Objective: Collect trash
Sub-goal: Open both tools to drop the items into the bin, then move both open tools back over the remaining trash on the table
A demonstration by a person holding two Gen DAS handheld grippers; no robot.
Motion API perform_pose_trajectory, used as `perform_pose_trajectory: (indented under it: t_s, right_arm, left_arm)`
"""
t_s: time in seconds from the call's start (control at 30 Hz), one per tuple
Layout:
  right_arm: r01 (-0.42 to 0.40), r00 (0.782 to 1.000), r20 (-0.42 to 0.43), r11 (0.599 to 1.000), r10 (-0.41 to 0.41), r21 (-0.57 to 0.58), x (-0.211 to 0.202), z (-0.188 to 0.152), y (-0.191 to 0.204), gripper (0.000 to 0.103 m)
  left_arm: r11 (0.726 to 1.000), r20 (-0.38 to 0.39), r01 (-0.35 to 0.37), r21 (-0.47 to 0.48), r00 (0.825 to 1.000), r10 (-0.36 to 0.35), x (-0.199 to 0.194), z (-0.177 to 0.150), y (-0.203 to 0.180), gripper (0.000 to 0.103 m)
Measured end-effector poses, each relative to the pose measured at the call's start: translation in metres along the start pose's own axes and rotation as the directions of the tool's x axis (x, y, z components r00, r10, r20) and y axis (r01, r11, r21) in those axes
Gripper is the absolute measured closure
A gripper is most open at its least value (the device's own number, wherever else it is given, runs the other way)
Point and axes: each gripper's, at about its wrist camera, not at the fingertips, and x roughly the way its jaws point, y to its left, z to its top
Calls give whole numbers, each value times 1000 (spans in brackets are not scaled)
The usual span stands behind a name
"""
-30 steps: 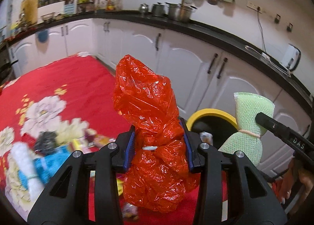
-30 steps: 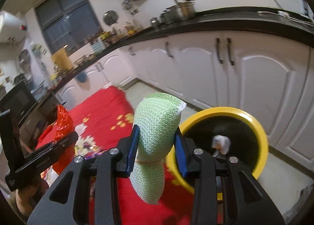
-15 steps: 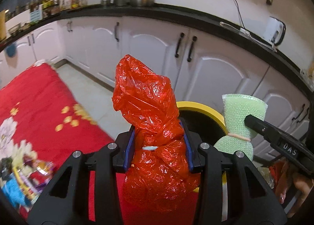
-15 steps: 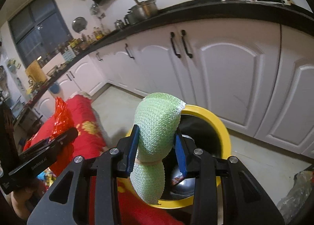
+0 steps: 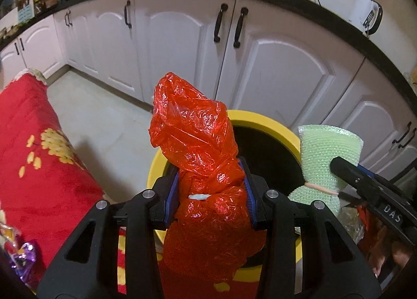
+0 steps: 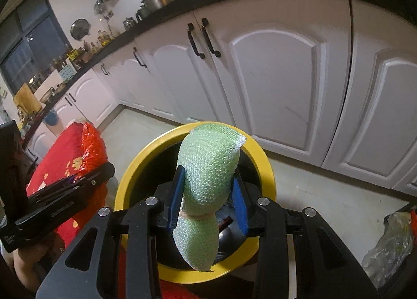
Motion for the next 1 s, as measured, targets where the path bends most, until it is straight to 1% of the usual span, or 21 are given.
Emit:
perform_pose_trajectory:
  t_s: [0.13, 0.2, 0.23, 0.3, 0.33, 0.37, 0.4, 0.5, 0.57, 0.63, 0.73, 0.87, 1.0]
  right_arm:
    - [6, 1000, -10, 1000, -5, 6, 6, 1, -1, 69]
    - [5, 1000, -19, 1000, -5, 7, 9, -1, -2, 67]
    - [7, 1000, -24, 1000, -7, 9, 11, -2, -3, 65]
    - [10, 999, -34, 1000, -10, 19, 14, -2, -6, 64]
    - [12, 999, -37, 1000, -12, 24, 14, -3, -6, 63]
    - [14, 999, -40, 999, -13, 29, 14, -3, -7, 63]
    - [12, 999, -41, 999, -11, 32, 16, -1, -8, 62]
    - [11, 999, -35, 999, -9, 41, 14, 0, -10, 56]
    - [10, 999, -31, 999, -9, 42, 13, 0, -10, 55]
    - [14, 1000, -27, 999, -12, 44, 11, 1, -9, 55]
    - [21, 1000, -15, 999, -20, 34, 7, 1, -6, 54]
    - [37, 999, 6, 999, -37, 6, 0, 2, 1, 50]
    - [44, 998, 37, 999, -43, -30, -10, 3, 12, 42]
  left_arm:
    - [1000, -26, -6, 0, 1000, 6, 10, -2, 0, 67]
    - [1000, -39, -15, -3, 999, 15, 15, -4, 2, 64]
    - [1000, -45, -20, -5, 999, 20, 16, -5, 3, 60]
    - [1000, -56, -20, -8, 998, 19, 18, -6, 4, 58]
    - [1000, -61, -22, -9, 998, 22, 18, -6, 5, 52]
    - [1000, -62, -29, -8, 998, 28, 18, -6, 5, 42]
    - [999, -62, -36, -7, 997, 36, 18, -6, 5, 39]
    - [999, -63, -43, -16, 997, 41, 15, -6, 8, 36]
    - [998, -59, -57, -24, 997, 55, 12, -6, 11, 28]
    - [996, -52, -75, -38, 996, 73, 6, -6, 14, 23]
    - [994, -40, -95, -57, 995, 93, -2, -6, 19, 11]
    - [990, -24, -112, -85, 994, 110, -16, -7, 26, 11]
    - [987, -5, -120, -107, 993, 120, -31, -9, 33, 11]
